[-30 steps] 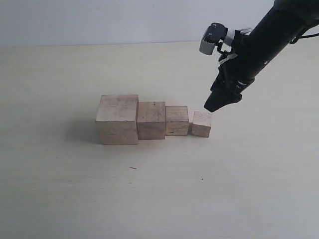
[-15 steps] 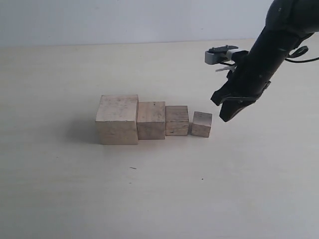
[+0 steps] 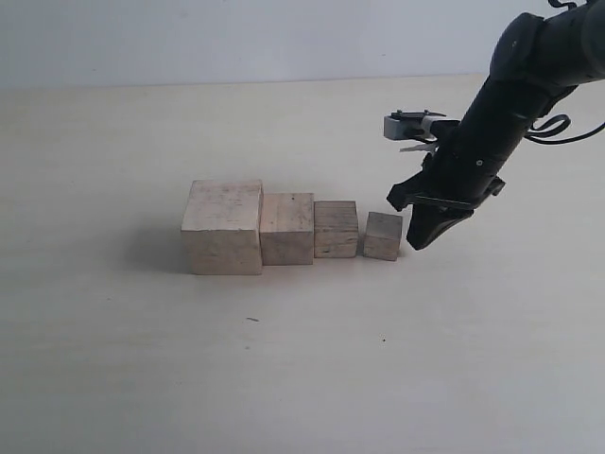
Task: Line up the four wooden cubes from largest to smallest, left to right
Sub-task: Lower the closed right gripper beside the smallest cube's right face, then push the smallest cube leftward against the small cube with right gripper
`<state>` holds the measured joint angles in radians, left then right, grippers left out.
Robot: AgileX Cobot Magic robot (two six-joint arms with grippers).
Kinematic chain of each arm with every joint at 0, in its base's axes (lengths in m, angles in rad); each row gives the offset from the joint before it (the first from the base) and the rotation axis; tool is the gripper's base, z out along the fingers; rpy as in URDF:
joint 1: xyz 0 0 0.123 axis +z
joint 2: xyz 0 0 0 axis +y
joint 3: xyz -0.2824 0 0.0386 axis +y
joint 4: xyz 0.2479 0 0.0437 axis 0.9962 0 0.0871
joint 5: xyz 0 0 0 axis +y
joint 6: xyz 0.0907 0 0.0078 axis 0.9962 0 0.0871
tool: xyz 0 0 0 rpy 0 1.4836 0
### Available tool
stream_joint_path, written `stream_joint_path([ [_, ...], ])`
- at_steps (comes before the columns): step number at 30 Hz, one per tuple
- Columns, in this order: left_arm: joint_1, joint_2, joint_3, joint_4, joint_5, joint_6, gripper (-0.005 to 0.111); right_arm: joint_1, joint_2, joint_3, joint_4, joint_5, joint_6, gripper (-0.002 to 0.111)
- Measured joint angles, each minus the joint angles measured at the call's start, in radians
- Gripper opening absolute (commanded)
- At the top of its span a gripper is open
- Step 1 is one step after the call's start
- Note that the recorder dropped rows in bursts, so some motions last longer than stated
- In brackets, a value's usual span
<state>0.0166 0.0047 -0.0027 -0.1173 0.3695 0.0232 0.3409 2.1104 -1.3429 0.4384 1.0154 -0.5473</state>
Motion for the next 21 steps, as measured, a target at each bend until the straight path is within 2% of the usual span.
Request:
stream_joint_path([
  [21, 0.0, 0.0, 0.0, 0.0, 0.0, 0.0, 0.0, 0.0, 0.002, 0.0, 0.094, -0.044, -0.045, 0.0],
])
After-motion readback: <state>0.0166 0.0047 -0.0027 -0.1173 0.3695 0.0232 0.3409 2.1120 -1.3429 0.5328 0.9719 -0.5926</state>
